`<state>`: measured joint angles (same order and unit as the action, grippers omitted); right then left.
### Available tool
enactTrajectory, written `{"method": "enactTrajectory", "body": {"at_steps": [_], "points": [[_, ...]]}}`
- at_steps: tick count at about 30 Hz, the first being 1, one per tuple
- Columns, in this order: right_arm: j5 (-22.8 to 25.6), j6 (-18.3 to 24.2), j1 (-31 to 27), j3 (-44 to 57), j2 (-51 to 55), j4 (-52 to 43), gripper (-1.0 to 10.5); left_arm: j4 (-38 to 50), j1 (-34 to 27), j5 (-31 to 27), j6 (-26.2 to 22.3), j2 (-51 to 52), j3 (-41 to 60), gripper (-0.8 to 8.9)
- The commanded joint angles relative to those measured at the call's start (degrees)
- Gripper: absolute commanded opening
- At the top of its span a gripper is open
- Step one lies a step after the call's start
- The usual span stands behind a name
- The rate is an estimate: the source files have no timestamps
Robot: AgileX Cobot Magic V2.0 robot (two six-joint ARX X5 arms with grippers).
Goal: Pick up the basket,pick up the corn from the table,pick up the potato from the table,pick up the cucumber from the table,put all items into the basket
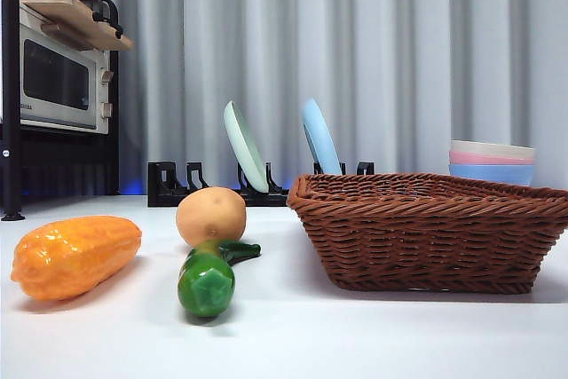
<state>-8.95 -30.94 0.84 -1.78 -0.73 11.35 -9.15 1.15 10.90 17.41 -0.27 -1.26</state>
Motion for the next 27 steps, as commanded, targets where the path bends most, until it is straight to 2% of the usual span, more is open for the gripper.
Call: {"method": "enactTrajectory", "body": {"at_steps": [1, 6, 13, 17, 23, 27], "points": [[0.1, -6.9, 0.1, 0.8, 0.0, -2.3, 0.0, 2.2, 0.0, 0.3, 5.6, 0.2, 0.8, -0.03], [0.0, -5.7, 0.1, -0.4, 0.0, -6.8, 0.0, 5.0, 0.0, 2.7, 7.1, 0.2, -0.2, -0.06], [-0.1, -0.3, 0.1, -7.5, -5.2, -5.4, -0.1, -2.7, 0.0, 2.8, 7.5, -2.4, -8.4, -0.06], [-0.1, 4.7, 0.1, -13.7, -12.3, -4.4, -0.1, -4.7, 0.0, 3.0, 7.3, -6.5, -14.0, -0.06], [-0.1, 12.9, 0.1, -25.0, -25.7, 0.8, -0.1, -7.9, 0.0, 4.7, 2.4, -15.6, -22.7, -0.06], [-0.1, 17.4, 0.1, -33.0, -35.3, 7.7, 0.0, -14.2, 0.0, 6.3, -4.2, -23.7, -30.0, -0.06]]}}
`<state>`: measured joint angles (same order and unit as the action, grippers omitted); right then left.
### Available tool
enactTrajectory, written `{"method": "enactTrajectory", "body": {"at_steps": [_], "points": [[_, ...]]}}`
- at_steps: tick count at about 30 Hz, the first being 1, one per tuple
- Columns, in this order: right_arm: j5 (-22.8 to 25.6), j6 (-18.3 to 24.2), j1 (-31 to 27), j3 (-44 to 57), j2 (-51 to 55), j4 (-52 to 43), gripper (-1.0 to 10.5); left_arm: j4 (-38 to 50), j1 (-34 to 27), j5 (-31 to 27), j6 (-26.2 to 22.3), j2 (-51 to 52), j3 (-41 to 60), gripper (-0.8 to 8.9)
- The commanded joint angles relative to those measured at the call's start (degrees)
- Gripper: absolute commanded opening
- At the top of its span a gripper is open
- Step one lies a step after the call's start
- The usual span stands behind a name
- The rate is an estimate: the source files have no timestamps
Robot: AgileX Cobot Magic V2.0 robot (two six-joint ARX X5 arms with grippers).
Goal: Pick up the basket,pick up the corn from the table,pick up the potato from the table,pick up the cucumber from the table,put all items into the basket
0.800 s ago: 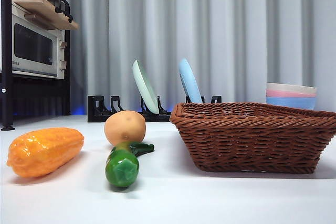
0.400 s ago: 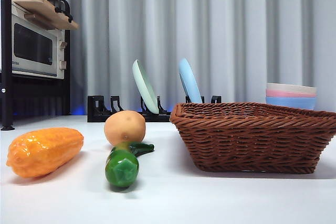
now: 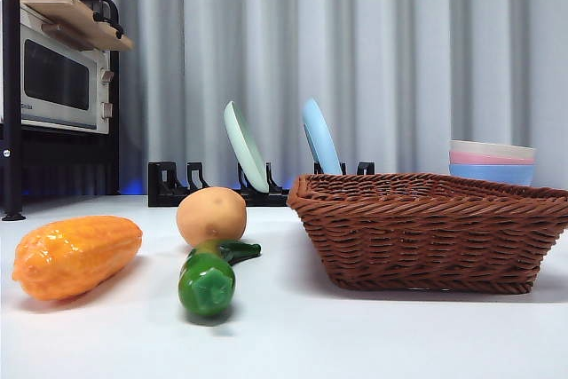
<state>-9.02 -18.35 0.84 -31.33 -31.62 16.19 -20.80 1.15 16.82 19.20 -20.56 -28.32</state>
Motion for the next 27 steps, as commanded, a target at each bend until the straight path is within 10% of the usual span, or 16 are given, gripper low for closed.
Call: {"method": "enactTrajectory", "body": {"at_steps": [1, 13, 16, 27], "points": [[-0.1, 5.9, 0.1, -5.5, -7.0, 4.8, 0.0, -4.5, 0.0, 0.4, -7.7, -5.6, -4.9, -0.05], [-16.7, 13.1, 0.1, -16.9, -27.5, 14.7, 0.6, -14.3, 0.0, 7.6, -13.6, -23.9, -19.1, 1.27], [-16.2, 13.4, 0.4, -16.9, -29.6, 14.7, 2.5, -13.3, 0.0, 10.9, -12.9, -25.0, -19.1, 3.07], [-16.0, 13.3, 2.0, -18.3, -42.0, 9.4, 2.9, -13.3, 0.4, 11.8, -11.3, -25.4, -19.1, 3.15]]}}
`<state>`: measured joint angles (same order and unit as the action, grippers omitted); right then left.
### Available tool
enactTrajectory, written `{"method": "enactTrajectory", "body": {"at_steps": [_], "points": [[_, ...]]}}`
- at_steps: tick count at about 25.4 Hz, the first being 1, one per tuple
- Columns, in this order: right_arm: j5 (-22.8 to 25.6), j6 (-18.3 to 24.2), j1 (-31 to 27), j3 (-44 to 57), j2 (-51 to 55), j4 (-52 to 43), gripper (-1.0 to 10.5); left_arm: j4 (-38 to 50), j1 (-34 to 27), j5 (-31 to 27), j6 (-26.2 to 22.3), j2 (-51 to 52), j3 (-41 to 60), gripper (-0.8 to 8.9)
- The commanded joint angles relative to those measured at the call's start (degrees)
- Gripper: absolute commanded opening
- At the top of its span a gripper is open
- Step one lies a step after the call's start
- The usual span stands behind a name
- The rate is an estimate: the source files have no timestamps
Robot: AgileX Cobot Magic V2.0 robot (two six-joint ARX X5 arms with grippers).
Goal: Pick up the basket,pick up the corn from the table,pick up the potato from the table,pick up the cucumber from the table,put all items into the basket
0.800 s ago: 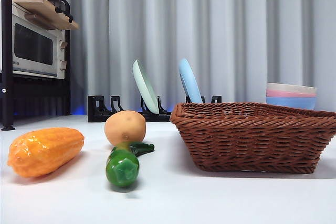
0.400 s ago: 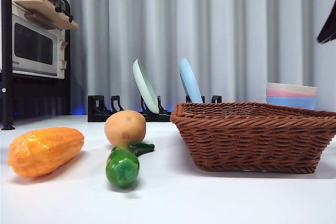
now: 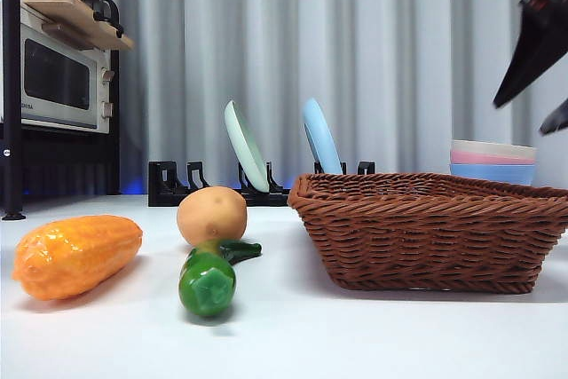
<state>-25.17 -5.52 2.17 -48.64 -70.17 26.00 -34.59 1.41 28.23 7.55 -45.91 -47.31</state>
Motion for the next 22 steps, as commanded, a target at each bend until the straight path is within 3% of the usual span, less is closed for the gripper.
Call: {"method": "enactTrajectory", "body": {"at_steps": [1, 11, 14, 20, 22], "points": [[0.2, 0.5, 1.0, -1.6, -5.7, -0.4, 2.9, 0.5, 0.2, 0.4, 0.4, 0.0, -0.1, 3.15], [0.3, 0.2, 3.9, -8.0, -22.8, -0.9, 2.7, 0.3, 0.2, 0.3, 0.3, -0.1, -0.1, 3.15], [1.7, 0.0, 3.9, -8.1, -23.8, -0.7, 0.0, 0.0, 0.2, 0.3, 0.3, -0.1, -0.1, 3.15], [1.5, -1.1, 3.8, -9.5, -21.9, 0.4, -0.2, 0.7, 1.1, 0.4, 1.9, -0.7, -0.1, 3.20], [1.6, -1.2, 3.8, -9.7, -19.6, 0.4, -0.2, 2.9, 3.0, 0.7, 3.9, -2.8, -0.1, 5.38]]}}
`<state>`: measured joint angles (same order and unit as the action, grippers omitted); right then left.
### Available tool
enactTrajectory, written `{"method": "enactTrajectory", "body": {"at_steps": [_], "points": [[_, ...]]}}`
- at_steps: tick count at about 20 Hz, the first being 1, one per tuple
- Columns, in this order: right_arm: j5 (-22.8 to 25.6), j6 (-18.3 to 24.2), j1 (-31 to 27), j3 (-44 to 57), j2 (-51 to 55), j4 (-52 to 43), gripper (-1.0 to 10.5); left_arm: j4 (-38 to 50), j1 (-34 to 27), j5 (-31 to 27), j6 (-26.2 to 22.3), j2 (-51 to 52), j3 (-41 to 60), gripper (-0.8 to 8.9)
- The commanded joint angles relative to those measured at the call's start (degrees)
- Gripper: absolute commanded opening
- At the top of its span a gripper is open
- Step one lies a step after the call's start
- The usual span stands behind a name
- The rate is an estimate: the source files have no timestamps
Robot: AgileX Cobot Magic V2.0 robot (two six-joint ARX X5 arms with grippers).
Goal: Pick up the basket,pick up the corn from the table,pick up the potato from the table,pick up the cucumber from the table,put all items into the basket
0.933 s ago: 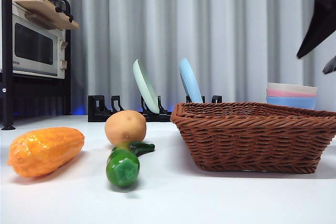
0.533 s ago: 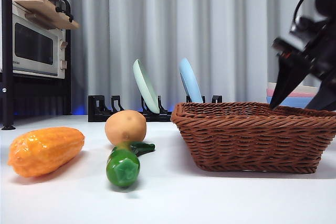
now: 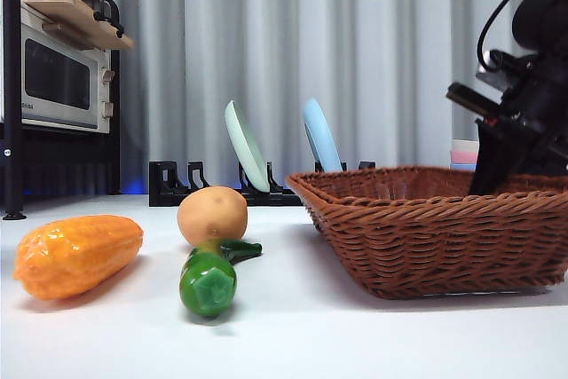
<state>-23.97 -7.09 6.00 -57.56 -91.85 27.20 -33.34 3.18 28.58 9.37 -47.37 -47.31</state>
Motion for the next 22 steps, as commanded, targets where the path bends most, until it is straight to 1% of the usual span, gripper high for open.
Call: {"method": "enactTrajectory", "body": {"at_steps": [1, 3, 5, 7, 11, 15, 17, 19, 22], "points": [[0.5, 0.1, 0.0, -0.8, 3.5, -0.6, -0.2, 2.9, 2.6, 0.4, 2.7, -2.9, -0.1, 5.99], [0.6, 0.1, -0.1, -0.8, 6.6, 0.2, -0.2, 5.3, 6.3, 0.5, 2.9, -6.9, -0.1, 5.98], [1.2, 0.1, -0.4, -0.8, 10.1, 0.8, -0.2, 8.4, 10.2, -0.6, 4.4, -11.9, -0.1, 5.98], [3.5, 0.0, -0.5, -0.8, 14.0, 2.0, -0.2, 11.4, 14.5, -4.6, 5.9, -17.7, -1.0, 5.98], [3.5, 0.0, -1.4, -0.8, 21.2, 3.8, -0.2, 10.9, 20.9, -13.9, 5.9, -29.9, -8.2, 5.97], [3.5, 0.1, -2.4, -0.8, 26.7, 5.8, -0.2, 8.1, 24.1, -19.1, 5.5, -41.4, -17.0, 5.96], [3.5, 0.1, -2.9, -0.8, 28.7, 6.7, -0.2, 7.5, 24.9, -21.2, 5.4, -46.0, -19.7, 5.94], [3.5, 0.1, -3.3, -0.8, 30.0, 7.4, -0.2, 7.6, 25.3, -22.5, 5.4, -49.6, -21.0, 5.93], [3.5, 0.1, -3.8, -0.8, 30.9, 8.1, -0.2, 8.3, 25.4, -22.5, 5.4, -53.9, -21.3, 5.93]]}}
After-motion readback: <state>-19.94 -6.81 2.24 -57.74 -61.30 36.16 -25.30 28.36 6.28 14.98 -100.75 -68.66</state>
